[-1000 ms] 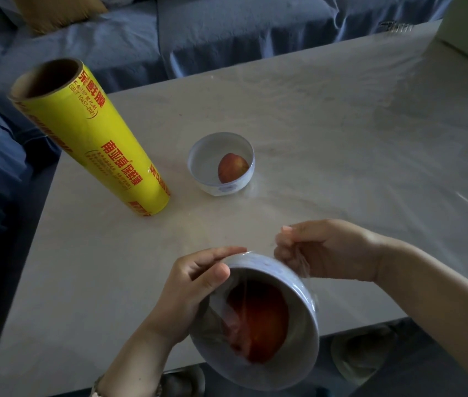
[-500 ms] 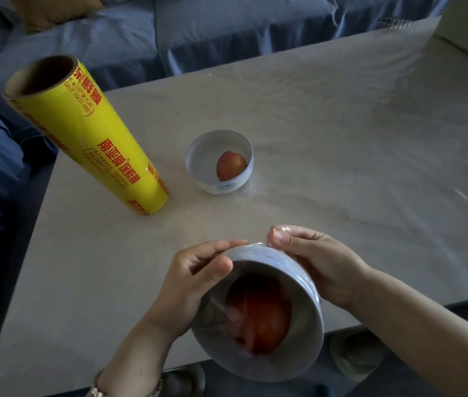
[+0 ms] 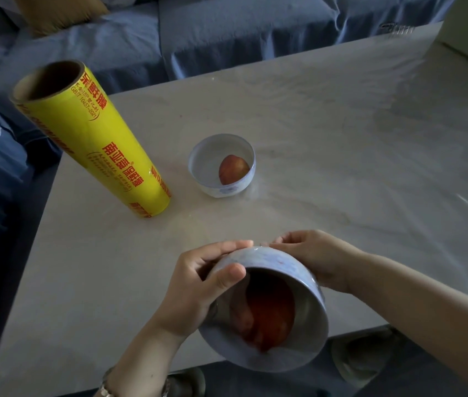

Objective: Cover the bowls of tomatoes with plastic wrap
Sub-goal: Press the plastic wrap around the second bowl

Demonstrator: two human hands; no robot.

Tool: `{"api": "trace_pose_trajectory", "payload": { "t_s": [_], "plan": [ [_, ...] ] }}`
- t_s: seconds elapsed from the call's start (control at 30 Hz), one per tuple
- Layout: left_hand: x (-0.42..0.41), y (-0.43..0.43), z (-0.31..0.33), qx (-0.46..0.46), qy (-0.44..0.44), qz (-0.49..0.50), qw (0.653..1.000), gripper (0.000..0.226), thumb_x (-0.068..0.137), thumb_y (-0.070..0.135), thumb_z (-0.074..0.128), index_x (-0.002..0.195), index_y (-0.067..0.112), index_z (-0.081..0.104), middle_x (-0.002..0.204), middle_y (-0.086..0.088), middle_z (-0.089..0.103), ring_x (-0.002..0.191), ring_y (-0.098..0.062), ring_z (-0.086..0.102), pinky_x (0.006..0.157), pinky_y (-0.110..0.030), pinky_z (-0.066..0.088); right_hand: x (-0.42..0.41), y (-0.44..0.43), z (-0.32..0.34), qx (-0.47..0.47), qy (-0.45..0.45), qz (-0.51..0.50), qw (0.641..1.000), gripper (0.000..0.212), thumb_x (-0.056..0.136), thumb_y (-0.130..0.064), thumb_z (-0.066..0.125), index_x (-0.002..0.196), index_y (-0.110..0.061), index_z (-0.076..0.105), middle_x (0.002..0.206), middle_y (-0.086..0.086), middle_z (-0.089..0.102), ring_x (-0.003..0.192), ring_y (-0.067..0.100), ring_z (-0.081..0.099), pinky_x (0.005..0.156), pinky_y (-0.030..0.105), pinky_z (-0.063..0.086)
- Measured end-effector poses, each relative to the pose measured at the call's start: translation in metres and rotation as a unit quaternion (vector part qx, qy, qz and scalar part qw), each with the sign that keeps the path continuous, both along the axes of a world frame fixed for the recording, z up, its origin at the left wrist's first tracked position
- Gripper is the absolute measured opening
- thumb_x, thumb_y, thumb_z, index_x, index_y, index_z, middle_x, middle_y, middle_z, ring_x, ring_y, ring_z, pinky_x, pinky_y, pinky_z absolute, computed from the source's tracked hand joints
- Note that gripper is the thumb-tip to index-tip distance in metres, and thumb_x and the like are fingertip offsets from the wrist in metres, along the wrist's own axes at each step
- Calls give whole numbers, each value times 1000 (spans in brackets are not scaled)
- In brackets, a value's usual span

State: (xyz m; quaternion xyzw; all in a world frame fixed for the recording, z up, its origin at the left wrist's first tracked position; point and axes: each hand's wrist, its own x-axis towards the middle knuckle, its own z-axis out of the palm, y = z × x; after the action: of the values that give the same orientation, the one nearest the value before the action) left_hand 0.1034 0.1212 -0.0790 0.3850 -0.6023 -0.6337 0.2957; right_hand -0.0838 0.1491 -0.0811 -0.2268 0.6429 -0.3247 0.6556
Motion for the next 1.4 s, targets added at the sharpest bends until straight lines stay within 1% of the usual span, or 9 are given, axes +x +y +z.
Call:
{"api": "trace_pose_trajectory", "payload": {
  "t_s": [0.17,0.27,0.37,0.63,0.8,1.03,1.13,1.23,1.4],
  "plan": [
    [7,-4,-2,-15,4,51,999,55,49,75,70,92,39,74,97,6,75,95,-12,68,76,-18,51,-20,7,15,-204,176,-73,960,22,73,-2,73,70,-23,68,67,-5,67,57,-2,59,58,6,46],
    [8,-7,-4,-22,-10,64,998,57,49,77,68,92,40,74,96,5,74,94,-16,68,74,-22,52,-20,23,42,-316,168,26,933,13,77,-29,65,87,-27,72,86,-16,74,81,-7,65,73,6,48],
    [5,-8,-4,-24,-4,66,998,58,51,75,69,93,35,74,98,4,74,96,-16,68,76,-22,52,-7,27,39,-289,228,198,908,40,77,-59,54,111,-38,62,109,-24,66,104,-10,58,90,12,47],
    [1,-1,-8,-12,32,88,996,58,57,69,70,90,23,76,101,1,74,100,-14,68,78,-17,50,-3,11,20,-191,97,230,949,62,62,-70,53,106,-28,66,102,-4,70,96,12,67,90,38,54],
    [0,-3,-12,6,17,96,995,49,65,50,65,96,14,74,95,-7,74,93,-23,68,73,-25,53,-8,5,29,-280,171,199,924,41,77,-55,47,109,-35,63,115,-20,60,111,-4,54,101,24,43],
    [2,-6,-18,3,35,106,994,62,68,52,68,102,1,70,102,-17,72,99,-29,66,79,-29,54,-14,2,23,-242,124,248,930,51,79,-64,46,115,-31,62,113,-15,65,105,-3,59,97,21,46],
    [-1,-4,-20,77,98,152,980,55,71,50,65,100,3,72,103,-23,69,101,-34,64,85,-39,53,-22,13,11,-235,35,196,951,69,63,-70,64,106,-16,67,106,13,68,98,16,65,88,31,52],
    [-5,-2,-23,122,118,147,974,57,76,57,60,106,11,70,112,-22,66,111,-36,59,94,-48,47,-21,23,0,-264,-19,105,959,68,53,-69,71,99,-19,72,91,5,73,87,15,66,74,23,52],
    [-11,-12,-12,122,59,86,987,34,84,44,52,101,23,72,108,-3,71,108,-16,62,85,-25,49,-20,21,-3,-278,29,24,960,43,53,-49,69,80,-16,75,72,0,72,70,12,65,62,24,50]
  ]
}}
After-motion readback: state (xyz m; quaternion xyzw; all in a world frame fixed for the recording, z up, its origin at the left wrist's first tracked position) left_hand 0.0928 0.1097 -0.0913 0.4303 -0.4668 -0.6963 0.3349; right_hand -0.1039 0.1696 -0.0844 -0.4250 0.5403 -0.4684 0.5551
